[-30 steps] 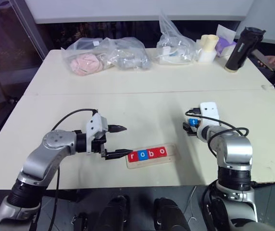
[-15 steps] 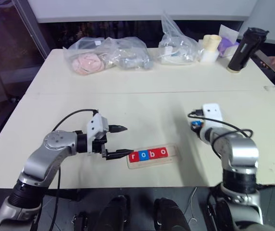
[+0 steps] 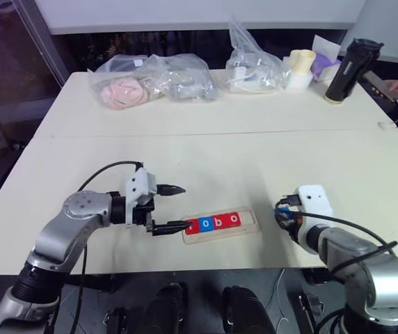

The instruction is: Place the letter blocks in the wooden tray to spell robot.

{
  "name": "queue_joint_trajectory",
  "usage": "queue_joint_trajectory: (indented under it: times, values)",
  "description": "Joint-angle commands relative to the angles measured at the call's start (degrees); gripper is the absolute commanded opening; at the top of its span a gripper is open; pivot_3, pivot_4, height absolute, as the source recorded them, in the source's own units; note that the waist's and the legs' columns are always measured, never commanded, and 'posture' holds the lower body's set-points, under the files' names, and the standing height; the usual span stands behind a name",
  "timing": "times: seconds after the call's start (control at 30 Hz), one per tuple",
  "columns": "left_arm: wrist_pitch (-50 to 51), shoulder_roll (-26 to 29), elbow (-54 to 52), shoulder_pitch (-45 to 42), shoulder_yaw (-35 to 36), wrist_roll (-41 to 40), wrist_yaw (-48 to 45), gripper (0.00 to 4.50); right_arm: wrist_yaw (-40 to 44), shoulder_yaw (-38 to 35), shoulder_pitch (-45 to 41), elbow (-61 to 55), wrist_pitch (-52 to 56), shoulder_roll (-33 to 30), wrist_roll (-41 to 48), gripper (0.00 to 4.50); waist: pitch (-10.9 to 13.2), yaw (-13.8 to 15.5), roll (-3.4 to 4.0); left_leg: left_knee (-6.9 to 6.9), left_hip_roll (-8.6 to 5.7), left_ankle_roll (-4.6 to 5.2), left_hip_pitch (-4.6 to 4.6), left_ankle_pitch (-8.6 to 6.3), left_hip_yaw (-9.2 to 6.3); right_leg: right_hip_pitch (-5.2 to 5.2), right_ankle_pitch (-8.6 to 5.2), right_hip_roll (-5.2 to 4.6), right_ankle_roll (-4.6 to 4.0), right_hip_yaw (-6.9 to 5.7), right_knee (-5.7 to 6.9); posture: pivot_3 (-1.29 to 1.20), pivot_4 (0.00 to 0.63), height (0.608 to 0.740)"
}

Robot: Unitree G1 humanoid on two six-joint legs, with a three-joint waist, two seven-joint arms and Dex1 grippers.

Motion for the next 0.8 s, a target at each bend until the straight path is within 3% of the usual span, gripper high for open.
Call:
queue_joint_trajectory:
  times: [0.03,0.1,0.2,0.3,0.37,0.43,0.47,0.57,0.7,0.8]
  values:
    - [-1.53,0.6,-1.54,0.14,0.92,-0.38,-0.8,4.5,-0.95,-0.41,0.32,-2.31,0.41,0.13,1.57,2.2,0.0,0.04,0.0,0.0,0.0,0.0,0.0,0.0,0.0,0.0,0.0,0.0,0.0,0.0,-0.01,0.0,0.15,0.738]
    - [-1.61,0.64,-1.28,0.12,1.11,-0.46,-0.81,4.5,-0.53,-0.09,0.12,-2.58,0.41,-1.38,2.62,3.07,0.0,0.07,0.0,0.0,0.0,0.0,0.0,0.0,0.0,0.01,0.0,0.0,0.0,0.0,-0.02,0.0,0.15,0.738]
    - [-1.69,0.77,-1.0,0.06,1.18,-0.42,-0.95,4.5,7.41,-0.24,-1.94,-2.57,0.41,-10.57,8.91,4.46,0.03,0.08,0.04,0.01,-0.01,0.0,0.0,0.0,0.0,0.05,0.0,-0.01,0.0,-0.01,-0.06,0.0,0.15,0.738]
    - [-1.65,0.83,-0.48,-0.38,1.22,-0.44,-1.18,4.5,17.69,0.62,-4.67,-1.5,-2.42,-23.03,14.83,4.46,0.03,0.08,0.01,0.04,-0.01,0.01,0.0,0.0,0.01,0.13,-0.01,-0.03,0.01,-0.03,-0.14,0.0,0.15,0.738]
    - [-1.85,0.8,-0.02,-0.83,0.97,-0.2,-1.44,4.5,26.93,2.18,-3.18,1.59,-15.12,-33.55,14.84,4.46,0.04,0.2,0.02,0.02,0.01,0.02,0.0,-0.01,-0.02,0.18,-0.02,-0.03,0.02,-0.09,-0.18,0.0,0.15,0.738]
    - [-2.03,0.53,0.58,-1.4,0.69,0.03,-1.47,4.5,37.04,2.86,0.04,6.99,-31.32,-40.23,13.06,4.46,0.05,0.43,-0.01,-0.01,0.02,0.05,0.01,-0.02,-0.03,0.24,-0.06,-0.03,0.07,-0.16,-0.26,0.0,0.15,0.738]
    - [-2.15,0.33,0.87,-1.61,0.56,0.14,-1.4,4.5,43.34,2.26,2.8,10.08,-42.78,-41.62,11.79,4.46,0.06,0.49,-0.05,-0.01,0.02,0.06,0.01,-0.03,-0.03,0.27,-0.07,-0.03,0.09,-0.18,-0.3,0.0,0.15,0.738]
    - [-2.55,-0.15,1.79,-1.97,0.46,0.61,-1.12,4.5,52.71,3.86,6.25,20.19,-59.24,-45.32,8.82,4.46,0.05,0.4,-0.07,0.02,0.02,0.2,0.05,-0.12,-0.02,0.48,-0.06,-0.04,0.16,-0.22,-0.59,0.0,0.15,0.738]
    - [-2.89,-0.71,1.88,-1.67,0.97,0.81,-0.31,4.5,56.79,9.27,3.32,32.27,-72.49,-46.53,3.12,4.46,0.05,0.17,-0.07,0.12,0.0,0.25,0.04,-0.15,0.04,0.53,0.08,-0.07,0.27,-0.12,-0.76,0.0,0.15,0.738]
    - [-3.41,-0.77,1.72,-0.86,0.88,1.23,0.01,4.5,58.76,12.03,-1.38,39.65,-76.6,-44.85,1.77,4.46,0.06,0.28,-0.05,0.11,0.01,0.23,0.05,-0.16,0.02,0.5,0.1,-0.07,0.24,-0.11,-0.71,0.0,0.15,0.738]
